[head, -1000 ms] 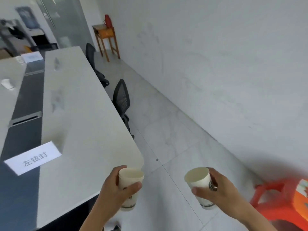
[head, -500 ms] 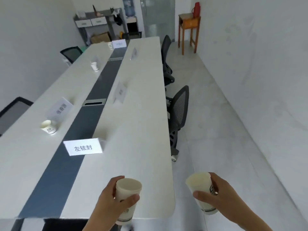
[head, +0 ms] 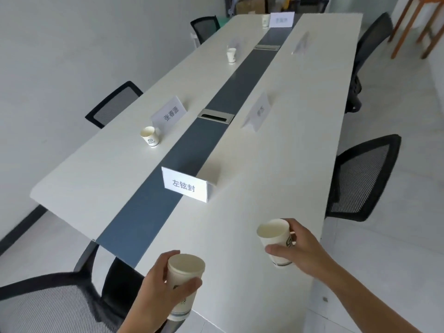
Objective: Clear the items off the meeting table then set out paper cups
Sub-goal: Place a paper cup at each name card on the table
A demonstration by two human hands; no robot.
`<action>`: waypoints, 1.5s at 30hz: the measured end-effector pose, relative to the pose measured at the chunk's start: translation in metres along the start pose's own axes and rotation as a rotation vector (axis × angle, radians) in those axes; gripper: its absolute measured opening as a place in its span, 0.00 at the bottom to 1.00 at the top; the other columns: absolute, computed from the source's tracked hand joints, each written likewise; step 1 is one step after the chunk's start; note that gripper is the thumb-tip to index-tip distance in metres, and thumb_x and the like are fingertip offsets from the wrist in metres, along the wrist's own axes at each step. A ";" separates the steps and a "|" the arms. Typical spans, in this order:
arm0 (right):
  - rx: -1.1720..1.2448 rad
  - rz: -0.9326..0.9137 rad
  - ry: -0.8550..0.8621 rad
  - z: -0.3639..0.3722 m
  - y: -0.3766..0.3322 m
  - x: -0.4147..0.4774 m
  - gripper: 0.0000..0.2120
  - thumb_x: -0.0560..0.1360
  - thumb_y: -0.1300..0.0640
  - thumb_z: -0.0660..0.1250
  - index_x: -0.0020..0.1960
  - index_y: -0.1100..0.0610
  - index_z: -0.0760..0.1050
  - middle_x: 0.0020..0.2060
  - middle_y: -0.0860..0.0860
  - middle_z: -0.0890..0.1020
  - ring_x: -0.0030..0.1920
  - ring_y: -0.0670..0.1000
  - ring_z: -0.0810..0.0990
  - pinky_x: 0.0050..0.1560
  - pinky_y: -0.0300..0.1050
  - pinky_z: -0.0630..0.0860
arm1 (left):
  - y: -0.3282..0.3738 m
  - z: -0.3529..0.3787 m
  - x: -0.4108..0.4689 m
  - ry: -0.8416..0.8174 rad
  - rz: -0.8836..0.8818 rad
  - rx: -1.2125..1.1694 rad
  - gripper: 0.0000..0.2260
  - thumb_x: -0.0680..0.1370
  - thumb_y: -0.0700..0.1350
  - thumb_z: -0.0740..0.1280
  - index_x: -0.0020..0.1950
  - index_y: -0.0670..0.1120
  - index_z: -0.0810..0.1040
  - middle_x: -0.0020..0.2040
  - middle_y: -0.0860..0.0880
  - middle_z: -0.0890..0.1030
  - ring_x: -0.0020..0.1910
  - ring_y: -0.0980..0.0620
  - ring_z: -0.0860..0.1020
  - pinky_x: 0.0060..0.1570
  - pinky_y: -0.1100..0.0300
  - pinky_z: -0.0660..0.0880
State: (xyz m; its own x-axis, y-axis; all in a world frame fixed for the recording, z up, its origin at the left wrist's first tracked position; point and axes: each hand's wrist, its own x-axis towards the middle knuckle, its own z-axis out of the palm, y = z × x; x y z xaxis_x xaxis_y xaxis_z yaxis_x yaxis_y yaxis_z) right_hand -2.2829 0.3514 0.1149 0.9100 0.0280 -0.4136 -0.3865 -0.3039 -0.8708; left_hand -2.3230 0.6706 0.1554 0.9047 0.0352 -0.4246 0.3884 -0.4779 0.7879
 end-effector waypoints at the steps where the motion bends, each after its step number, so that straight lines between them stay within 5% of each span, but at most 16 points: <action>1: -0.002 -0.002 0.007 0.007 -0.006 0.019 0.25 0.63 0.55 0.81 0.56 0.46 0.73 0.49 0.45 0.81 0.48 0.45 0.79 0.43 0.37 0.74 | 0.003 -0.006 0.013 -0.004 -0.003 -0.006 0.44 0.46 0.70 0.77 0.59 0.58 0.72 0.51 0.50 0.84 0.52 0.52 0.82 0.50 0.58 0.78; 6: -0.049 -0.039 0.086 0.045 -0.035 0.121 0.27 0.61 0.52 0.82 0.55 0.46 0.74 0.49 0.44 0.81 0.52 0.44 0.79 0.49 0.41 0.74 | 0.011 -0.027 0.085 -0.028 -0.004 -0.016 0.32 0.62 0.54 0.80 0.62 0.56 0.71 0.51 0.52 0.83 0.49 0.55 0.82 0.48 0.62 0.78; 14: -0.162 -0.018 0.235 0.099 -0.045 0.249 0.33 0.64 0.55 0.79 0.64 0.52 0.67 0.52 0.48 0.78 0.50 0.53 0.77 0.49 0.43 0.72 | -0.004 -0.055 0.147 -0.061 -0.086 -0.031 0.35 0.56 0.63 0.77 0.60 0.60 0.71 0.51 0.55 0.82 0.49 0.58 0.81 0.50 0.59 0.80; 22: -0.218 0.056 0.223 0.108 -0.021 0.273 0.33 0.63 0.56 0.78 0.63 0.50 0.66 0.52 0.47 0.79 0.51 0.54 0.80 0.47 0.46 0.76 | -0.022 -0.059 0.172 -0.063 -0.133 -0.028 0.34 0.56 0.62 0.77 0.59 0.59 0.71 0.51 0.55 0.82 0.50 0.60 0.80 0.44 0.67 0.76; 28: -0.296 0.045 0.172 0.087 -0.026 0.250 0.38 0.65 0.57 0.77 0.71 0.53 0.65 0.59 0.47 0.74 0.58 0.50 0.76 0.57 0.46 0.74 | 0.014 -0.040 0.190 -0.123 0.013 0.035 0.31 0.62 0.54 0.80 0.61 0.59 0.70 0.50 0.57 0.82 0.49 0.61 0.79 0.43 0.68 0.78; 35: -0.082 0.017 0.224 0.041 -0.066 0.154 0.02 0.70 0.58 0.74 0.42 0.54 0.82 0.34 0.48 0.84 0.34 0.40 0.80 0.42 0.38 0.75 | 0.064 -0.015 0.166 -0.175 0.192 0.124 0.31 0.61 0.54 0.81 0.59 0.58 0.71 0.49 0.58 0.80 0.48 0.63 0.77 0.42 0.68 0.78; 39: 0.025 -0.004 0.103 0.026 -0.081 0.084 0.03 0.69 0.56 0.73 0.39 0.56 0.82 0.34 0.56 0.84 0.33 0.46 0.78 0.37 0.41 0.75 | 0.083 0.008 0.126 -0.219 0.288 0.150 0.31 0.60 0.50 0.81 0.57 0.59 0.71 0.49 0.58 0.80 0.50 0.66 0.75 0.40 0.70 0.77; 45: 0.109 -0.010 0.087 0.006 -0.057 -0.016 0.06 0.69 0.57 0.76 0.42 0.59 0.82 0.31 0.55 0.83 0.31 0.47 0.79 0.33 0.38 0.75 | 0.096 0.057 0.055 -0.314 0.445 0.240 0.33 0.57 0.56 0.80 0.58 0.63 0.69 0.54 0.69 0.75 0.53 0.63 0.75 0.48 0.67 0.77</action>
State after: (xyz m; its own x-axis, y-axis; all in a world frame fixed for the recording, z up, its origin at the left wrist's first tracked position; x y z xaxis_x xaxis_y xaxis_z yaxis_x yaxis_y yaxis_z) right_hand -2.2767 0.3736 0.1693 0.9217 -0.0537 -0.3842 -0.3870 -0.1987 -0.9004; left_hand -2.2460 0.5768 0.1830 0.8621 -0.4578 -0.2175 -0.0993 -0.5734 0.8132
